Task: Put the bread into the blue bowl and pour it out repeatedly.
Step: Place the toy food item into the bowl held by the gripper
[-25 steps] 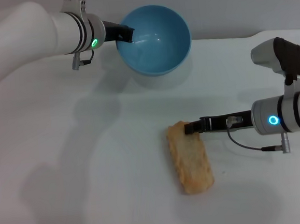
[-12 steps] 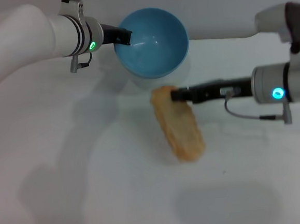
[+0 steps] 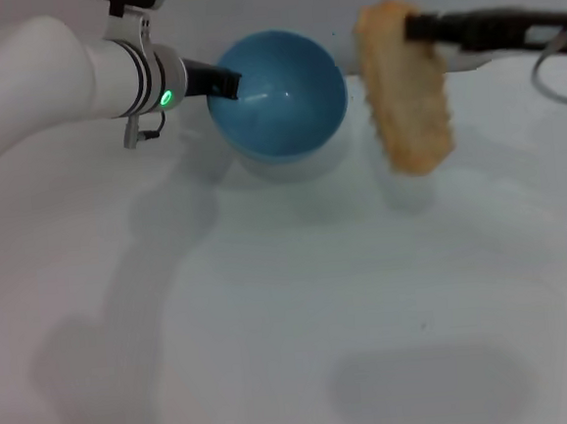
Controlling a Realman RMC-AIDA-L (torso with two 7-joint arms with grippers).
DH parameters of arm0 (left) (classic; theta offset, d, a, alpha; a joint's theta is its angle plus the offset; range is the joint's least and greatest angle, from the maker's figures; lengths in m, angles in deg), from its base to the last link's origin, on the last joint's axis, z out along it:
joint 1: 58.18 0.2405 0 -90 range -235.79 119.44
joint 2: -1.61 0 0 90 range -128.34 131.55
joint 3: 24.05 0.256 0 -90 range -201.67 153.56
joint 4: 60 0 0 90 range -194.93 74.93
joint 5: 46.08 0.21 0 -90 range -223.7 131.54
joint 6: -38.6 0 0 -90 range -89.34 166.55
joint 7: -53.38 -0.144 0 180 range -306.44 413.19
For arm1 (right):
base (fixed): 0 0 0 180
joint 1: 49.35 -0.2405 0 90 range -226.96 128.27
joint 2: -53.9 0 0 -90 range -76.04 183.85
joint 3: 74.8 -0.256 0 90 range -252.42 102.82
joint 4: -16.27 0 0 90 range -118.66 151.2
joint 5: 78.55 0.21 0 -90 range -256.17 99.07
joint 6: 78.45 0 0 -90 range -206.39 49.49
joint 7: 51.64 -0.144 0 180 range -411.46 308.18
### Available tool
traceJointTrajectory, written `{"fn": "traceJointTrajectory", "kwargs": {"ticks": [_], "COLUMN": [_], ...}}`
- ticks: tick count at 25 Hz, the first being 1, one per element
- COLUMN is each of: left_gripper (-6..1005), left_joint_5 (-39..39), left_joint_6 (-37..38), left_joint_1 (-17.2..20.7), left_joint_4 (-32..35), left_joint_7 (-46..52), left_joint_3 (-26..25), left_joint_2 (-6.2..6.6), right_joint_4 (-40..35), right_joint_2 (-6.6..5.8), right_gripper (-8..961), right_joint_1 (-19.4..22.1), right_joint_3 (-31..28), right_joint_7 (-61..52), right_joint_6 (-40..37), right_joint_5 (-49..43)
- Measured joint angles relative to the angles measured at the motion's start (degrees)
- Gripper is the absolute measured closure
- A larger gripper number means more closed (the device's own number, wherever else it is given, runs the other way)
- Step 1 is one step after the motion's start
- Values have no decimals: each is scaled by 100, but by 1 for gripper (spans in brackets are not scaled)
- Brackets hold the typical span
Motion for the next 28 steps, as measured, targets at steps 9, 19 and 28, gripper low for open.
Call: {"fn": "traceJointTrajectory", "kwargs": {"ticks": [9, 19, 28], "left_gripper": [1001, 1001, 1000], "left_joint_5": [-32, -637, -870], "left_joint_6": [910, 1435, 1652], "left_joint_1": [20, 266, 242], "left_joint_4": [423, 1274, 1345], "left_joint_7": [-4, -9, -14], "left_joint_3": [584, 1086, 1207], "left_joint_2": [-28, -28, -25], "right_joint_4": [-175, 848, 1857], "right_joint_2": [-74, -6, 20], "right_gripper": [866, 875, 877], "right_joint_1": [-143, -480, -966], "right_joint_3": [-609, -487, -476], "right_joint_7": [11, 283, 851], "right_joint_6": [-309, -31, 441], "right_joint_5": [-38, -292, -249]}}
